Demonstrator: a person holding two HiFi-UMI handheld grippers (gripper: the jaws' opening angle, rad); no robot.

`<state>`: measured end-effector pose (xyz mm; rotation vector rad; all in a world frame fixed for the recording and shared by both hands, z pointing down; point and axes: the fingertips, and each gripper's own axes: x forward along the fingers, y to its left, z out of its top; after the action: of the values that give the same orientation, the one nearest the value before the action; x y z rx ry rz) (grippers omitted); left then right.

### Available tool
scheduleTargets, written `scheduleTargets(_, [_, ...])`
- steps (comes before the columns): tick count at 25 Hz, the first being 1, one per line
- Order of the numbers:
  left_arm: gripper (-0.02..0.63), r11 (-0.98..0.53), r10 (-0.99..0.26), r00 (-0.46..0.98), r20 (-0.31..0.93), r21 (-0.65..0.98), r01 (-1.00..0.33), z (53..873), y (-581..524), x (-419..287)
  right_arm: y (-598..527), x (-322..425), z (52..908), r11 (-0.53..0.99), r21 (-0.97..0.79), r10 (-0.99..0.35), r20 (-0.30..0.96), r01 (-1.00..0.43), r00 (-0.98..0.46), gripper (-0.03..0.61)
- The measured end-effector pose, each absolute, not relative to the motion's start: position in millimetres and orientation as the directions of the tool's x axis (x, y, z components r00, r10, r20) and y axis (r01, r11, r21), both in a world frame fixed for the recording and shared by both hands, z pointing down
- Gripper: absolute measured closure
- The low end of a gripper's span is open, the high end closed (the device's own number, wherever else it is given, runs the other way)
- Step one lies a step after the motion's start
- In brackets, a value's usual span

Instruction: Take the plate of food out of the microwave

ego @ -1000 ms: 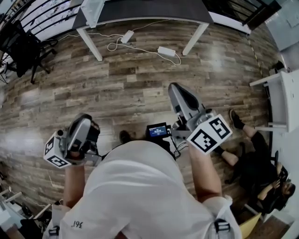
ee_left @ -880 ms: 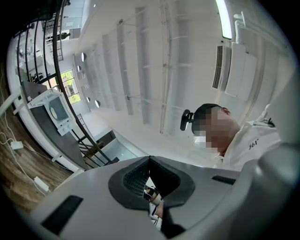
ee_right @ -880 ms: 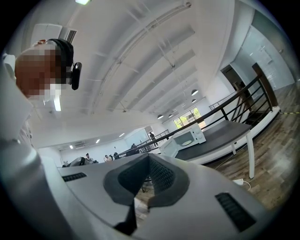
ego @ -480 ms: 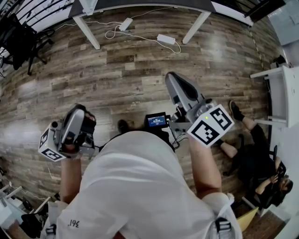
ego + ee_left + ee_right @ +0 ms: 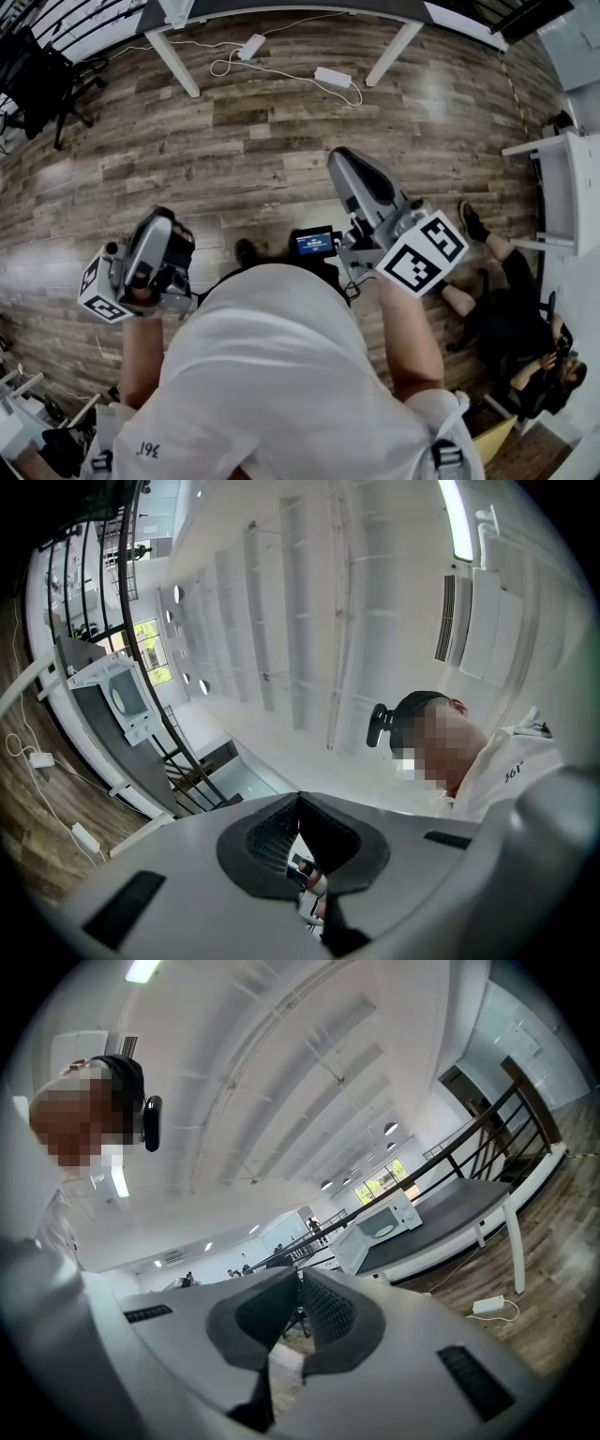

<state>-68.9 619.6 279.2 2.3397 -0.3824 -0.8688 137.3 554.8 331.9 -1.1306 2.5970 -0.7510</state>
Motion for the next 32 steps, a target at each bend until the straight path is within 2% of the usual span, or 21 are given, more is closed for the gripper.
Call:
scheduleTargets(17, [0.609,-0.747,-0.465,0.758,-0.457,0.663,-0.059,289,615,-71,546,131,350,0.523,-0.565,-0.727,0.096,-0.639,-0.680,0.577])
scheduleTargets(32, [0.609,-0.718,-0.480,0.771,-0.418,0.693,-0.071,314,598,-35,525,164,380,0.457,-0.647,-0.724,0.128,-0.610,-0.678,0.577])
